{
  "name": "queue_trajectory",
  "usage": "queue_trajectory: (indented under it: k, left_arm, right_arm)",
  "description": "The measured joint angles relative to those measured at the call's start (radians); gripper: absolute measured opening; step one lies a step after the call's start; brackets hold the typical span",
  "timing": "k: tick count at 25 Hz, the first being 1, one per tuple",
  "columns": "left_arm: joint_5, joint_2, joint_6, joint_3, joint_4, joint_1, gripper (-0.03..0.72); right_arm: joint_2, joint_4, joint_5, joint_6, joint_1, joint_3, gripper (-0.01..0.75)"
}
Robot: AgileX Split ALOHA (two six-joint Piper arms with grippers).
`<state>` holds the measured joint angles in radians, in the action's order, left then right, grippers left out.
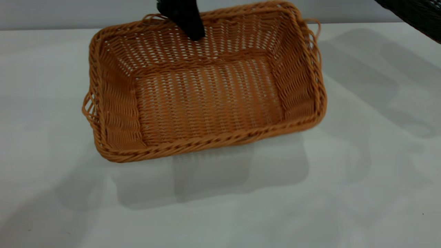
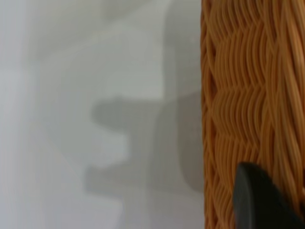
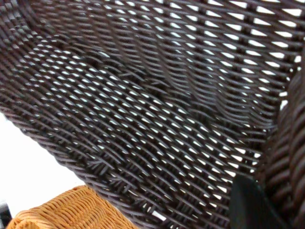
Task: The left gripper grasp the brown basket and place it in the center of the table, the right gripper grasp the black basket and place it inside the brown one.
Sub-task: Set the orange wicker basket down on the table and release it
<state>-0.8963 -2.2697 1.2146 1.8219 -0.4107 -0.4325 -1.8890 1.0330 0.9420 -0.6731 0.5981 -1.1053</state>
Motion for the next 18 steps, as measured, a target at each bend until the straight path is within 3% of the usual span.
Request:
queue_trajectory:
  k: [11,13,18]
  left_arm:
    - [0.098,-0.101,0.106,0.0,-0.003,-0.128,0.113]
    - [0.114,-0.103,0.114,0.0,-0.005,-0.137,0.166]
    - [0.171,-0.102,0.106,0.0,-0.021,-0.139,0.386]
  right_arm:
    - [0.009,-0.037,0.068,0.0,0.003,-0.004,0.085]
    - [0.009,-0.041,0.074,0.0,0.003,-0.004,0.085]
    - [0.011,-0.035,0.099,-0.01,-0.001,-0.004,0.085]
